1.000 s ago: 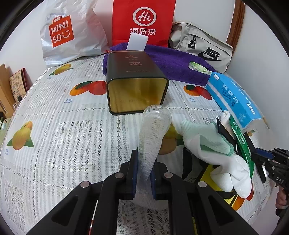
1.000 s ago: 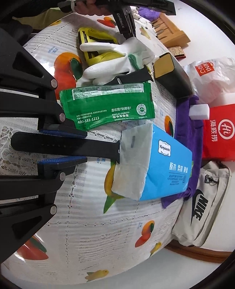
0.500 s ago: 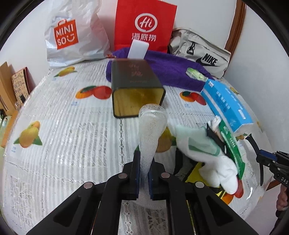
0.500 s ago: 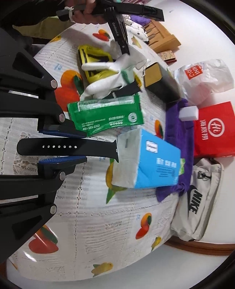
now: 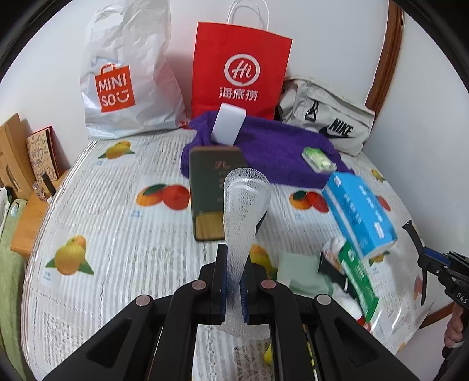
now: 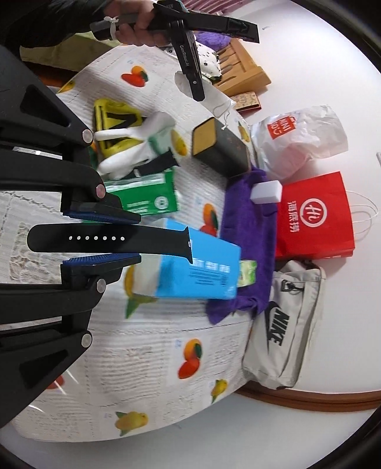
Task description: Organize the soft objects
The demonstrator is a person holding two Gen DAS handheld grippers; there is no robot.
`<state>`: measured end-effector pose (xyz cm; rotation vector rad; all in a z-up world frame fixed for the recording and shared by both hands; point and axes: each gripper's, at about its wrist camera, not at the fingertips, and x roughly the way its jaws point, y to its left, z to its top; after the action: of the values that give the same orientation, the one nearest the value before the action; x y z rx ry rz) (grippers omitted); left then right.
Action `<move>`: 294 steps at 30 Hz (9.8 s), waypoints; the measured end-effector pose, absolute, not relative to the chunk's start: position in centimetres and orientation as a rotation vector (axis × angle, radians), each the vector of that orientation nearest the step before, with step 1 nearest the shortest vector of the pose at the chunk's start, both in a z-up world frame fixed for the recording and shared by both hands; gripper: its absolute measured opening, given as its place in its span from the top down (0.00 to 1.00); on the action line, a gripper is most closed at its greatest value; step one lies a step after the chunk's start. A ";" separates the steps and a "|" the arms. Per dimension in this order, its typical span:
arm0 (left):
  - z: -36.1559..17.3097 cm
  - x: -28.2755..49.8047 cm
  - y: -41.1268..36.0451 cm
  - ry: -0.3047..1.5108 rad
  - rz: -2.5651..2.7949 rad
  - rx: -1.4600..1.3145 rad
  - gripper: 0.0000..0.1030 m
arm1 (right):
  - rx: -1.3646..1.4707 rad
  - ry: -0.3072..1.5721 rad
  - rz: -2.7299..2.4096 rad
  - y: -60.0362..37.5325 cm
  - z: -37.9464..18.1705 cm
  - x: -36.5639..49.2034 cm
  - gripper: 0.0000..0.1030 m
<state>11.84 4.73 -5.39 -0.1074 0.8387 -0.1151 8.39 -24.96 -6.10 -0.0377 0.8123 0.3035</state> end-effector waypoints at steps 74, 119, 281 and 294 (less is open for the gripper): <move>-9.2 41.5 1.3 1.046 -0.141 -0.022 0.92 | -0.104 0.957 0.250 -21.8 -9.4 40.5 0.81; -1.7 20.9 2.3 0.888 -0.110 -0.054 0.41 | -0.014 0.817 0.242 -22.7 -3.5 19.7 0.48; 0.6 31.2 1.0 0.809 -0.247 -0.116 0.90 | -0.022 0.802 0.284 -22.2 -3.1 32.0 0.66; -2.8 37.2 -0.6 0.871 -0.293 -0.126 0.90 | -0.052 0.918 0.324 -19.2 -7.3 37.4 0.66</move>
<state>37.15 -0.62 -2.77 -0.1260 0.8712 -0.2932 37.43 -19.22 -7.26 -0.0519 0.9176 0.3243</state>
